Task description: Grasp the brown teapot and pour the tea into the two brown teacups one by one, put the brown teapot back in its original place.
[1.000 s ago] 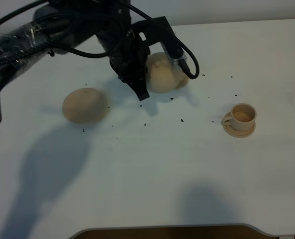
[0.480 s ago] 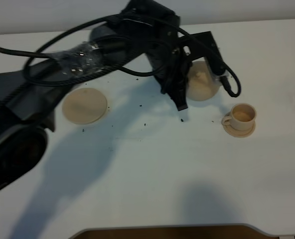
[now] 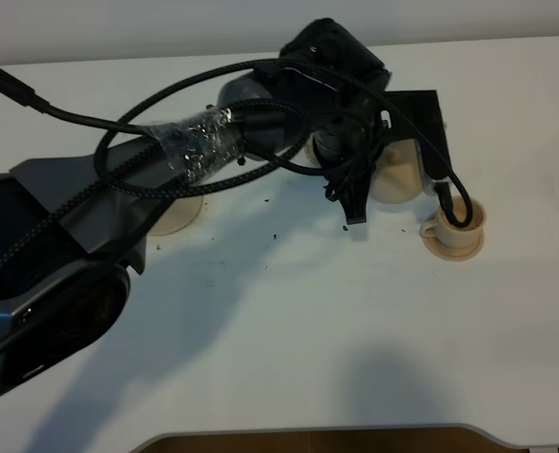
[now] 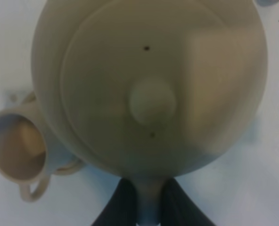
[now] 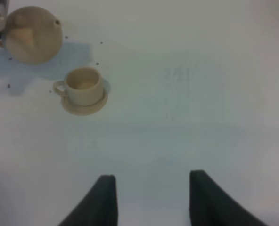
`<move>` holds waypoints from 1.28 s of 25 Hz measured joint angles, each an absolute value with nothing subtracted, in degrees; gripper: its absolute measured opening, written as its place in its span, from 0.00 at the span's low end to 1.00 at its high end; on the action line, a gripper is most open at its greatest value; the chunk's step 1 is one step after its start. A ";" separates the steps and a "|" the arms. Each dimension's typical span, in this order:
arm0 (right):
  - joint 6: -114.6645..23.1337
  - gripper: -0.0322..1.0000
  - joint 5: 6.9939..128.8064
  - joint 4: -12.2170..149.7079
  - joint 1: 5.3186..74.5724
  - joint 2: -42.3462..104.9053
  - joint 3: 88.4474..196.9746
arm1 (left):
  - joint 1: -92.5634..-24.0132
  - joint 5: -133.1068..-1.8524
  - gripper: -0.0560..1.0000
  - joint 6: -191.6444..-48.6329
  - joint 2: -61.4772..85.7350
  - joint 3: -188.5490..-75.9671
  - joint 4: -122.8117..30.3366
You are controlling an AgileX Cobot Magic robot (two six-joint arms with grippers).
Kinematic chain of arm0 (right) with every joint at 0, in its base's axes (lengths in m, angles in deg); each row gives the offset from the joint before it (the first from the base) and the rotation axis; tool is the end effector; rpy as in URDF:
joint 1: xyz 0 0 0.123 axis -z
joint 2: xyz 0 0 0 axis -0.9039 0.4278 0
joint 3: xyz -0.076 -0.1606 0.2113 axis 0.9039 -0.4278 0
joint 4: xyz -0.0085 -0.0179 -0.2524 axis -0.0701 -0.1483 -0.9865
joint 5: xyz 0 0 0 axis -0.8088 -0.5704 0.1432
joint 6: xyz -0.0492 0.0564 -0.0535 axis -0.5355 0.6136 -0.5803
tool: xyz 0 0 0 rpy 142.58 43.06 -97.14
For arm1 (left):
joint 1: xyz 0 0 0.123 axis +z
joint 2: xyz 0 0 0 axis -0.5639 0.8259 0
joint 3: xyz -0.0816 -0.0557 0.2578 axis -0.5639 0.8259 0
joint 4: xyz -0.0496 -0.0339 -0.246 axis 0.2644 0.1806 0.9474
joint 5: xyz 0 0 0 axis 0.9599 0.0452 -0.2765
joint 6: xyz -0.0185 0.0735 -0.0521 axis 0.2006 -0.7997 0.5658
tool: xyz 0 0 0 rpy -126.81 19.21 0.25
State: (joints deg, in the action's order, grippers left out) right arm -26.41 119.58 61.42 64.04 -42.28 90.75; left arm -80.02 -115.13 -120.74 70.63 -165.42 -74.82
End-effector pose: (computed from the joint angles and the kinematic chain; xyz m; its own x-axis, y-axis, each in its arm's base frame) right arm 0.0061 0.0008 0.2753 -0.4561 -0.0613 -0.8878 -0.0445 0.9979 -0.0460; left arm 0.3622 -0.3443 0.1811 -0.0063 0.9834 -0.1815 0.8976 0.0855 0.4325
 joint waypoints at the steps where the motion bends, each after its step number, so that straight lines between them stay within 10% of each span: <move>1: -26.41 0.40 119.58 61.42 64.04 -42.28 90.75 | -80.44 -115.11 0.17 -120.74 70.70 -165.42 -75.87; 32: -26.29 0.40 119.58 61.42 64.04 -42.28 90.75 | -88.72 -114.25 0.17 -121.82 73.73 -165.62 -100.72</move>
